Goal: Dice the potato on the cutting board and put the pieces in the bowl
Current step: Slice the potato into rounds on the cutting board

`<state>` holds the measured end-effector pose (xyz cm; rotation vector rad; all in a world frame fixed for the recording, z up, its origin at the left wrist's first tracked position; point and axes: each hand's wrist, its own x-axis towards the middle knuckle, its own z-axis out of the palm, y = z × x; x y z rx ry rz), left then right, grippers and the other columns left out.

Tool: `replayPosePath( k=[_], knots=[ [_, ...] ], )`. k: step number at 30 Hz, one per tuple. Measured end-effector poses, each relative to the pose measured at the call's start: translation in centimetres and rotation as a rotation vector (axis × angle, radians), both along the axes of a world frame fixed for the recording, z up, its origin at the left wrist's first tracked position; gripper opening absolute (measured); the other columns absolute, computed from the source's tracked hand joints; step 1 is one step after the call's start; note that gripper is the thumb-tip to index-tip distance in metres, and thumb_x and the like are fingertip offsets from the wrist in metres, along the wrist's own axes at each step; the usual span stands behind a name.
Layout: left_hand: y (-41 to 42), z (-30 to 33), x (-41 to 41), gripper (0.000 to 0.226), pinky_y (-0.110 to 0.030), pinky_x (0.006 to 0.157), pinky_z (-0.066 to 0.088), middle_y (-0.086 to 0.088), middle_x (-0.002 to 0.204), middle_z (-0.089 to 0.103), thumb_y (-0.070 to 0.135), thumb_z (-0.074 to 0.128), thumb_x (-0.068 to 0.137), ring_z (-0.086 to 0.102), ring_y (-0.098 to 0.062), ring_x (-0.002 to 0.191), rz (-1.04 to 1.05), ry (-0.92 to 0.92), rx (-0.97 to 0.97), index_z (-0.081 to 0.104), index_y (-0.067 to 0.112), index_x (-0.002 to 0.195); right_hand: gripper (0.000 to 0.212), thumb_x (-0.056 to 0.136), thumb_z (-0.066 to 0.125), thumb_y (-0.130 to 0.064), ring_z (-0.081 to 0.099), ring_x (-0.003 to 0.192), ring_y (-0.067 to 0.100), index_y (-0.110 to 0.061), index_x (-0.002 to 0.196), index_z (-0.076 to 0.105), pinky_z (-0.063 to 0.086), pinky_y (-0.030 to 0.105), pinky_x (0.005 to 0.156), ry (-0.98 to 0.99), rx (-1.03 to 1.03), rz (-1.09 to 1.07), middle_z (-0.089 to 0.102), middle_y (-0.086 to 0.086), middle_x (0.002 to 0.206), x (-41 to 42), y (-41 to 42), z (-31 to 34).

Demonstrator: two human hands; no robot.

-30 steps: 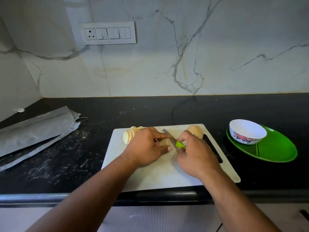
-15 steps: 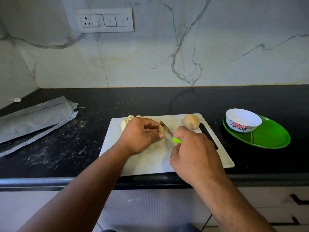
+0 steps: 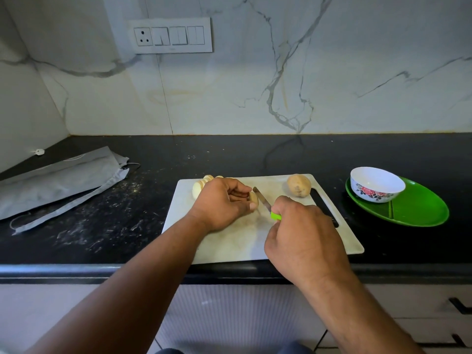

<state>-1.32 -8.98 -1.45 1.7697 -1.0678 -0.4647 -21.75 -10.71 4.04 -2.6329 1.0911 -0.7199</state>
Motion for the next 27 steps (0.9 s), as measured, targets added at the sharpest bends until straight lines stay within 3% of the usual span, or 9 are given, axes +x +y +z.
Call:
replayPosePath(
  k=[5,12,16,21,27],
  knots=[
    [-0.1,-0.2,0.4,0.027,-0.038,0.096,0.061,0.000,0.094,0.080,0.010,0.090,0.079,0.077,-0.016,0.092,-0.019,-0.028,-0.003,0.078,0.013,0.103,0.016,0.090,0.058,-0.023,0.038,0.052,0.004,-0.028,0.105,0.058,0.023,0.017,0.044,0.003,0.022,0.012,0.041,-0.012,0.062,0.7,-0.3,0.1],
    [0.0,0.0,-0.2,0.028,-0.017,0.085,0.058,0.007,0.092,0.077,0.021,0.089,0.081,0.073,-0.002,0.084,0.001,-0.156,0.010,0.077,0.015,0.106,0.026,0.089,0.055,-0.019,0.044,0.066,0.016,-0.024,0.114,0.056,0.034,0.025,0.056,0.089,0.020,0.044,0.036,-0.007,0.068,2.9,-0.7,-0.6],
    [0.0,0.0,-0.1,0.027,-0.014,0.082,0.058,0.009,0.091,0.077,0.022,0.089,0.081,0.073,-0.001,0.082,0.022,-0.159,0.020,0.076,0.017,0.104,0.029,0.089,0.057,-0.022,0.040,0.062,0.011,-0.025,0.118,0.052,0.025,0.020,0.048,0.128,0.009,0.071,0.035,-0.009,0.068,1.4,0.3,-0.9],
    [0.1,0.0,0.2,0.029,-0.018,0.085,0.059,0.008,0.094,0.077,0.023,0.090,0.080,0.074,-0.006,0.088,0.031,-0.133,0.032,0.076,0.019,0.105,0.028,0.091,0.056,-0.030,0.040,0.058,0.008,-0.030,0.118,0.050,0.024,0.014,0.048,0.110,0.008,0.044,0.038,-0.011,0.070,-2.0,1.3,-0.4],
    [0.2,0.1,-0.3,0.029,-0.015,0.085,0.056,0.010,0.093,0.078,0.024,0.092,0.078,0.074,-0.004,0.088,0.031,-0.105,0.033,0.078,0.024,0.103,0.029,0.090,0.055,-0.026,0.038,0.058,0.010,-0.028,0.119,0.051,0.020,0.017,0.045,0.049,-0.032,-0.037,0.042,-0.007,0.071,-1.1,0.9,0.7]
  ],
)
